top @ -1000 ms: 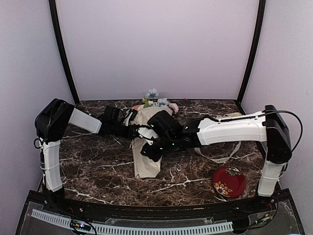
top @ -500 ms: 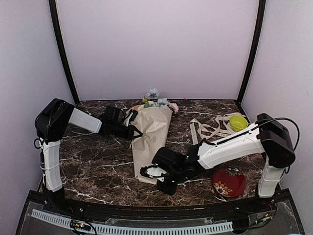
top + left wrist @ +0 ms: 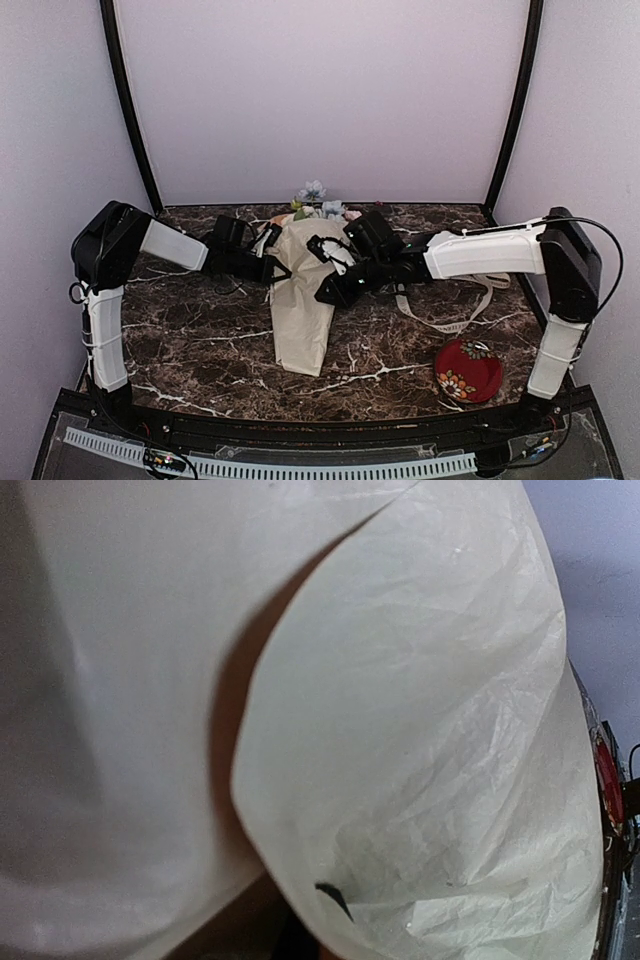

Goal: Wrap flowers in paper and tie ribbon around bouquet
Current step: Press the fold line on the folded bouquet, then pick up the ribbon from the center of the board.

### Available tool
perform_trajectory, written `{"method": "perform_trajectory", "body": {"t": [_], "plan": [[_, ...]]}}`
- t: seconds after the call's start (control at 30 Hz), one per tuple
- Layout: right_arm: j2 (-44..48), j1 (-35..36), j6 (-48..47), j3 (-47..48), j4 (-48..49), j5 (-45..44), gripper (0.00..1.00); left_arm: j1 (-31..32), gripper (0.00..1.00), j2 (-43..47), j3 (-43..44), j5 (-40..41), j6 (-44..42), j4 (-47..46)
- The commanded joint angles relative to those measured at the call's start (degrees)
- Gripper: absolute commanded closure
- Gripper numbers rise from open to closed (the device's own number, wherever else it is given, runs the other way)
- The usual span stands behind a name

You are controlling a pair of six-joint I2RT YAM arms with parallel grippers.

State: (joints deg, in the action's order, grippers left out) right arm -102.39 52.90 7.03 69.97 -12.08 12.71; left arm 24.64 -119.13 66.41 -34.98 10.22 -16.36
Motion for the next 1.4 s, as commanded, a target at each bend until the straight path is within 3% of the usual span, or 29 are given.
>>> {"method": "perform_trajectory", "body": {"t": [0.0, 0.13, 0.37, 0.47, 0.57, 0.73, 0.87, 1.13, 1.2, 1.3, 1.37], "plan": [[-8.9, -5.8, 5.6, 4.5, 5.5, 6.4, 0.84, -0.3, 1.00, 0.1, 1.3, 0.2, -1.7, 3.4], [-13.5, -12.9, 10.3, 8.0, 3.4, 3.8, 0.86, -0.4, 1.00, 0.2, 1.6, -0.5, -1.5, 4.5], [-10.9, -23.1, 11.0, 9.3, -2.5, -3.1, 0.85, -0.3, 1.00, 0.1, 1.4, -1.9, 0.1, 3.9], [-7.5, -24.4, 10.0, 7.9, -6.9, -12.0, 0.78, -0.3, 1.00, 0.0, 1.2, -2.0, 0.2, 3.6], [-6.8, -25.0, 10.0, 7.2, -12.6, -17.0, 0.63, -0.3, 1.00, 0.0, 1.0, -2.0, 0.6, 3.3], [-6.4, -24.3, 12.1, 3.3, -17.0, -14.3, 0.46, -0.3, 1.00, 0.0, 1.3, -1.9, 0.1, 4.0], [-6.2, -22.1, 12.8, 0.5, -19.1, -14.6, 0.43, -0.3, 1.00, 0.0, 1.2, -2.1, 0.1, 4.0], [-7.4, -15.4, 13.4, 1.3, -23.8, -12.6, 0.59, -0.4, 1.00, 0.0, 1.6, -2.1, -0.3, 4.7], [-7.3, -14.8, 14.1, 1.1, -24.2, -10.9, 0.69, -0.3, 1.00, 0.0, 1.6, -2.1, -0.5, 4.7], [-6.5, -14.7, 14.7, 0.8, -24.0, -7.9, 0.96, -0.4, 1.00, 0.0, 1.7, -2.1, -0.6, 4.9], [-4.7, -14.7, 14.6, 1.3, -23.0, -4.6, 1.00, -0.3, 1.00, 0.0, 1.9, -2.0, -0.9, 5.2]]}}
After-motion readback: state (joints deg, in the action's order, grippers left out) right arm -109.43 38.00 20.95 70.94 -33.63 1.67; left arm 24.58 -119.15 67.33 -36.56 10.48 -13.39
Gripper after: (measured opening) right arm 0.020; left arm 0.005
